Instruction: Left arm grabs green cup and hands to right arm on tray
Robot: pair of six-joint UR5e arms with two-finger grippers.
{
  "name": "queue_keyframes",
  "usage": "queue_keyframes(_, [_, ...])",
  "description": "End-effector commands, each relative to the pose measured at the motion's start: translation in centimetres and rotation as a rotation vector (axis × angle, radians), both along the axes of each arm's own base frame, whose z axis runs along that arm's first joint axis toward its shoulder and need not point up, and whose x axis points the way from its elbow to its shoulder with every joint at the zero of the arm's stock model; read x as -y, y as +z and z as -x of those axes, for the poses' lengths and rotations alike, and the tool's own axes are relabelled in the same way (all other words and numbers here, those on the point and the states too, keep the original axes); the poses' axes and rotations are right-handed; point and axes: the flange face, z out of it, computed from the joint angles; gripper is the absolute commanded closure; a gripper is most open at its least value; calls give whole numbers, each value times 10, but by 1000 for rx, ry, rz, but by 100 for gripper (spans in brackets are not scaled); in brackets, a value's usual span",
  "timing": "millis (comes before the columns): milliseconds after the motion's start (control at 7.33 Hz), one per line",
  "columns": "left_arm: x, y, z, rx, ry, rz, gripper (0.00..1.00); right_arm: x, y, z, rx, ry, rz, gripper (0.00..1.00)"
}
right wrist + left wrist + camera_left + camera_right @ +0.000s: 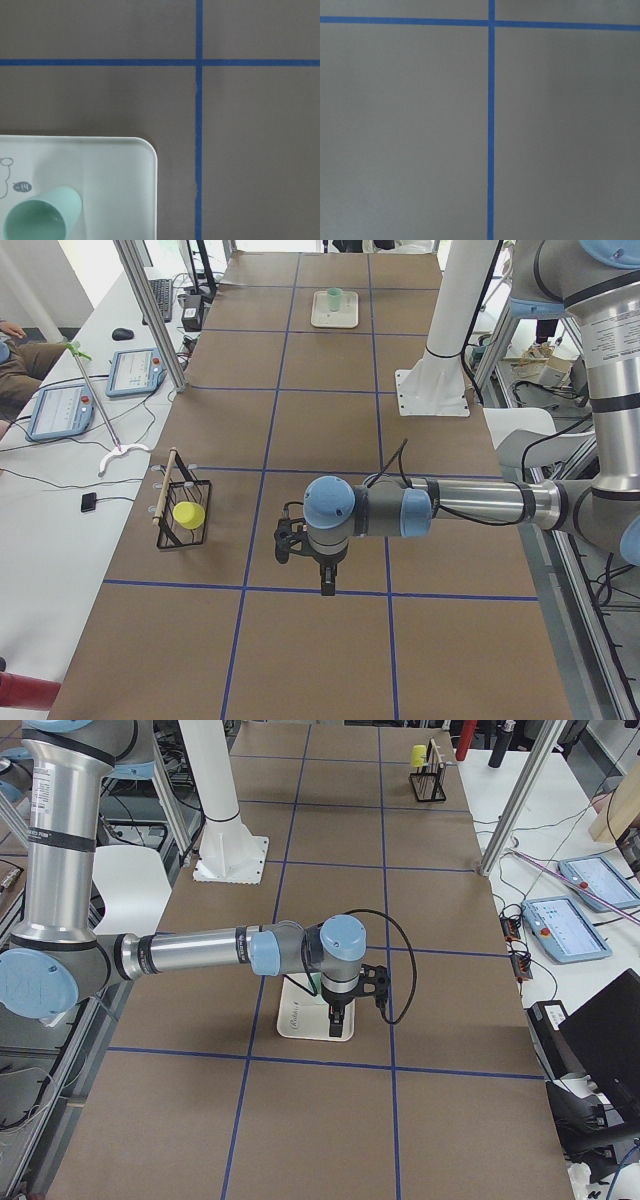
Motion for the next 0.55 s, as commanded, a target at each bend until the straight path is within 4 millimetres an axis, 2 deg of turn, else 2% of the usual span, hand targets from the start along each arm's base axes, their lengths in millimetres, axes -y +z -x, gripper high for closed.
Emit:
queue_keyframes(0, [-1,2,0,-4,0,6,0,-1,0,0,2,0,1,0])
queue_keyframes(409, [-1,3,0,-4,0,9,0,-1,1,0,-1,0,2,0])
